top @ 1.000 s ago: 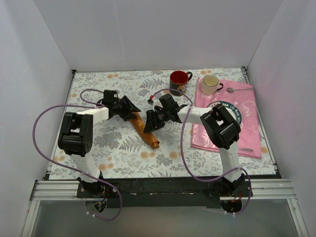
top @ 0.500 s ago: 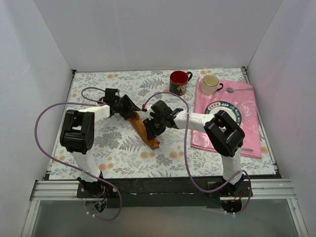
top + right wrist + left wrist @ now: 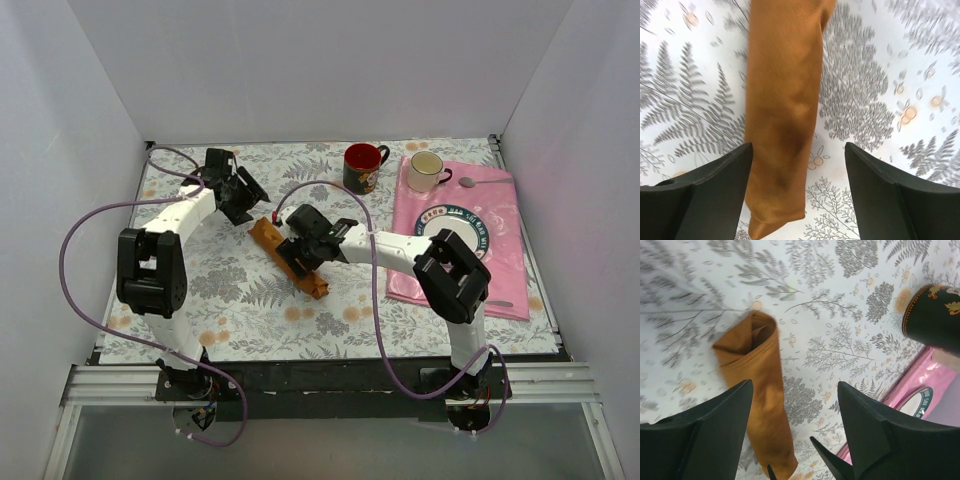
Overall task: Fold the napkin, place the utensils inside, and roll it up
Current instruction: Roll the napkin with the utensil
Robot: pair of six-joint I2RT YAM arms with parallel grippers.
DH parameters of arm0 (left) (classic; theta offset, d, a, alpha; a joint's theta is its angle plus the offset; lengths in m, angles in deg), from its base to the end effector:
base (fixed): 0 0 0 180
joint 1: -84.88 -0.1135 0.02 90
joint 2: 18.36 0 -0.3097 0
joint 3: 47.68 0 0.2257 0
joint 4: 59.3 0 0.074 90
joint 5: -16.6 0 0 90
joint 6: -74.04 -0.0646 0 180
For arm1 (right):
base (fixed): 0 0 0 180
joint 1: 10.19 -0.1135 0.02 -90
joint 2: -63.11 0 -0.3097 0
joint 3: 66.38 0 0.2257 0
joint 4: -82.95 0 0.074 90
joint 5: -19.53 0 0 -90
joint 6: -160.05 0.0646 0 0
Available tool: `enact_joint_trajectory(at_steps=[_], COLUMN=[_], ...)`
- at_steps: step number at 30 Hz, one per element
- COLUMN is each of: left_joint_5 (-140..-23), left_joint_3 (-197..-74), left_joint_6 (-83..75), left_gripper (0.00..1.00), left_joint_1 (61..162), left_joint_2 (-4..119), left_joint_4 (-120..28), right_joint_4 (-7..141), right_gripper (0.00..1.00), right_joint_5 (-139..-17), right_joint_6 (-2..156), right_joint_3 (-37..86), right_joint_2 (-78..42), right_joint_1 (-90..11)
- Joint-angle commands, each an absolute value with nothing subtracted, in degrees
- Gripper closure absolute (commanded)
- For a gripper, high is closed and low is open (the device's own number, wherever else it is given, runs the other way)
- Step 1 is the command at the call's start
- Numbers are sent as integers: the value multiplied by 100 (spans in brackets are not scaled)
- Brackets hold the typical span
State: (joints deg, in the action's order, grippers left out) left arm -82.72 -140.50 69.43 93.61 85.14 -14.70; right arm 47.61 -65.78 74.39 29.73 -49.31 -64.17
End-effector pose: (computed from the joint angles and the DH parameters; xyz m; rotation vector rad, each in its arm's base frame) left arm 0.3864 -0.0699 0.2596 -1.6442 2.1922 -0.7790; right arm 0.2634 0.3533 0.2279 -1.0164 2.2825 0.3340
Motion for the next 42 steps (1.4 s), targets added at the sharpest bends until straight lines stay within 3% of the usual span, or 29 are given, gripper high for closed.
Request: enact_joint_trajectory(at_steps=[1, 7, 13, 18, 25, 35, 39, 42], left_joint_5=[-7411, -6945, -6997, -7138, -7630, -8201, -8640, -8851], left_joint_3=[-14071, -13833, -13429, -13235, -12954, -12735, -12436, -12251], left_joint_6=[7543, 7800, 7835, 7809, 7738, 7142, 6922, 6781], left_gripper=[28, 25, 25, 25, 26, 26, 26, 26], left_joint_1=[9139, 8813, 8751, 8751, 8751, 8751, 8751, 8751], left_joint_2=[7701, 7235, 6813, 6760, 6777, 6584, 6487, 6557], left_joint_4=[-285, 340, 217, 120, -64, -590, -925, -1084], right_joint_4=[4916, 4820, 4583, 4582, 4617, 4890, 4960, 5013], right_gripper=[17, 14, 18, 25, 26, 46, 68, 74], right_joint_5=[-5869, -5711, -5439, -5246, -5245, -5455, -5886, -6351], right_joint_6=[7207, 7207, 7216, 7242, 7259, 7426, 7593, 7725], right_joint_3=[3604, 4518, 5239, 5319, 5249, 4836, 4739, 4686], right_joint_2=[-4903, -5623, -6283, -6450, -6626, -6670, -6670, -6662], right_joint_1=[-6618, -6776, -6899, -6952, -6961, -6864, -6724, -6583])
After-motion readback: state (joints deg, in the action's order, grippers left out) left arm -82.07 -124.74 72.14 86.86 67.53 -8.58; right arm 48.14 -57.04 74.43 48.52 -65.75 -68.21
